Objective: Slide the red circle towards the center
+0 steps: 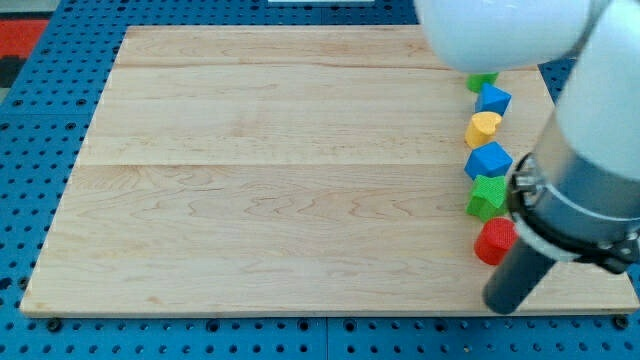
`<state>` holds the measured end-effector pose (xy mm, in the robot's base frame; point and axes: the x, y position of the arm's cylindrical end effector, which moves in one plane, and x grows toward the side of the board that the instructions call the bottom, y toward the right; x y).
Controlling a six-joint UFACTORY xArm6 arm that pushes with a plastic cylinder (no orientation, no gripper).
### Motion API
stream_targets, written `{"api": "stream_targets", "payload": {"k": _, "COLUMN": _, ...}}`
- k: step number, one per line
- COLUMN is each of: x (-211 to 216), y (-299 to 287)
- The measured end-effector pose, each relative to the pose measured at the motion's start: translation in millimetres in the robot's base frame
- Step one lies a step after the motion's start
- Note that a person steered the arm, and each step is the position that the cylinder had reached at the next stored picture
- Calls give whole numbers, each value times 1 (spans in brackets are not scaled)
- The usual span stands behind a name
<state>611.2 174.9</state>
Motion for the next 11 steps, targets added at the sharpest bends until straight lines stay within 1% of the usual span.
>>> {"api": "stream_targets", "payload": {"k": 1, "x": -16, "y": 28}}
{"api": "stream_targets", "payload": {"k": 2, "x": -34, "y": 42}}
{"api": "stream_targets", "payload": {"k": 4, "x": -56, "y": 28}}
{"api": "stream_targets", "payload": {"k": 6, "x": -56, "y": -4}}
{"api": "stream_targets", "payload": {"k": 8, "x": -57, "y": -68}}
{"api": "stream_targets", "payload": {"k": 10, "x": -69, "y": -121}}
{"api": "stream_targets", "payload": {"k": 11, "x": -66, "y": -117}}
